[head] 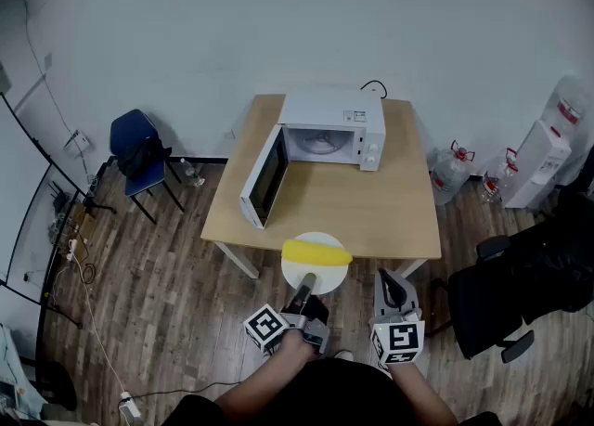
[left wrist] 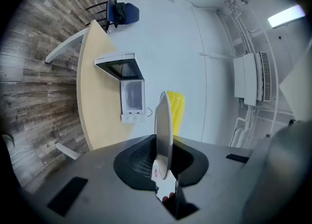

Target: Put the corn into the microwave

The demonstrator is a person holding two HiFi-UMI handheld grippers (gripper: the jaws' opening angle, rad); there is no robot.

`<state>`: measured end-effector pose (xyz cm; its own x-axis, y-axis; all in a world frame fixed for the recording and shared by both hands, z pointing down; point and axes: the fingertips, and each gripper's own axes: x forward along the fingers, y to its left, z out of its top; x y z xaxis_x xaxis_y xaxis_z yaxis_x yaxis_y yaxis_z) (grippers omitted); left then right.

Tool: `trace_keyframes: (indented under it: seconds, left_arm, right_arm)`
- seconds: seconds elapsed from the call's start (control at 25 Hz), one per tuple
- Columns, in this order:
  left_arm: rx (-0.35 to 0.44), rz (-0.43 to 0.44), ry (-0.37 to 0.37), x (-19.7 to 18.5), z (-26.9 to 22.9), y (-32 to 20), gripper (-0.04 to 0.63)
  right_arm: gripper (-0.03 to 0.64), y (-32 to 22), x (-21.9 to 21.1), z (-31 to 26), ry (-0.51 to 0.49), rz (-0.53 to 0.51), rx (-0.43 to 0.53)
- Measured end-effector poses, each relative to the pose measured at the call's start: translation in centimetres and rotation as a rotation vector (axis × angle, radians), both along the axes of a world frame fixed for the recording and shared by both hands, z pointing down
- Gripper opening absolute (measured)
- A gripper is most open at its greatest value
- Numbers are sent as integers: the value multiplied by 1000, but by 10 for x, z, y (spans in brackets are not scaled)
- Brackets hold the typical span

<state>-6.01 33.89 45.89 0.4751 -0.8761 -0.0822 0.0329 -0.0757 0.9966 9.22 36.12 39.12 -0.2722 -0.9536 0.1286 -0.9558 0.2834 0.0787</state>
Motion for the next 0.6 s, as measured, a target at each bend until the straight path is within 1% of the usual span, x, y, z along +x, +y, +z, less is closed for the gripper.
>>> trace_keyframes:
  seconds: [0.12, 0.28, 0.36, 0.48, 0.6]
  left_arm:
    - [-14, 2, -9, 8, 4, 2, 31]
    - [0, -9, -37, 10, 1, 0, 31]
    - [-5, -23, -21, 10, 2, 0, 31]
    - [-13, -48, -8, 7, 5, 0, 31]
    - [8, -73, 7, 3, -3, -4, 31]
  right_arm:
    - [60, -1, 4, 2, 3, -22, -2]
    - [60, -4, 8, 0, -24, -26, 10]
    - [60, -5, 7, 0, -41, -48, 4]
    - [60, -4, 9, 4, -20, -74, -5]
    - [60, -5, 11, 4, -20, -86, -2]
